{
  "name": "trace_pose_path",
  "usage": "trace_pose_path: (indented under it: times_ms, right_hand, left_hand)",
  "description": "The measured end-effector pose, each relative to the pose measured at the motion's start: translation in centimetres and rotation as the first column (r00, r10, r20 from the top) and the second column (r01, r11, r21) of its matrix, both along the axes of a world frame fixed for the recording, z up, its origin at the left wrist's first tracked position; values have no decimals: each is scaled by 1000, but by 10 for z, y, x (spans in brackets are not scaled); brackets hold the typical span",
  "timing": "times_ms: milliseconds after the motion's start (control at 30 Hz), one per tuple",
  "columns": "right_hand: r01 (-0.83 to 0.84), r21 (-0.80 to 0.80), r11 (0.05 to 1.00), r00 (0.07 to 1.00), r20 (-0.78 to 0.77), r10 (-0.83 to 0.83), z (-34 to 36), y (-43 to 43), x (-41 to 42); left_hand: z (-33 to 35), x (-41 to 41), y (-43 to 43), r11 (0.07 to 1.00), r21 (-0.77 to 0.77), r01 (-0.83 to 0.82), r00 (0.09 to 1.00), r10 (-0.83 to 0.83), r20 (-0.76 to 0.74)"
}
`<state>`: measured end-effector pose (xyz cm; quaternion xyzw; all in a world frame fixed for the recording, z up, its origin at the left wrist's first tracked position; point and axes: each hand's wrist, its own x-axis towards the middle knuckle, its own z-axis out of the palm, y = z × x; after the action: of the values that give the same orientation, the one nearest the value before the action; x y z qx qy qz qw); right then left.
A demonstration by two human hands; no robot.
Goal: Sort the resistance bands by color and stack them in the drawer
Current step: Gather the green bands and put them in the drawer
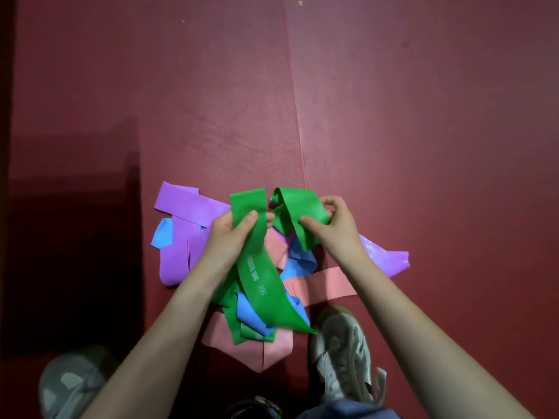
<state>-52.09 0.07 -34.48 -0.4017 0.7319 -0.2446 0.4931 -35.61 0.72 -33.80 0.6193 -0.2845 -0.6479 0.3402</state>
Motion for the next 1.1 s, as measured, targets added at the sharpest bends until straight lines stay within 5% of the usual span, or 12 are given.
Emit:
trace_pose_path:
  times_ms: [200, 333, 433, 567, 733, 967, 1100]
  right_hand:
    - [10, -61, 998, 883, 469, 20, 38, 2, 2]
    - [-223, -4, 975, 679, 716, 159, 59, 3, -5]
    - [-364, -70, 929, 684, 656, 318, 68, 5, -13]
    - [-333, -58, 941, 767, 564, 306, 71, 2, -15]
    - [-321, -166, 932, 943, 39, 332, 71, 2, -9]
    - [-471, -129, 873, 866, 121, 485, 71, 13, -6]
    - [-355, -328, 876, 920, -287, 265, 66, 16, -6]
  left_hand:
    - [12, -18, -15, 994, -68, -80, 991, 72, -109]
    - [19, -26, -19, 992, -42, -119, 974, 108, -201]
    - [21, -28, -18, 996, 8, -91, 959, 90, -269]
    - [19, -29, -13, 998, 55, 20, 939, 0, -345]
    - [14, -30, -6, 992, 124, 24, 907, 31, -421]
    - [14, -28, -9, 993, 117, -14, 914, 60, -402]
    - [13, -26, -7, 994, 106, -38, 908, 78, -411]
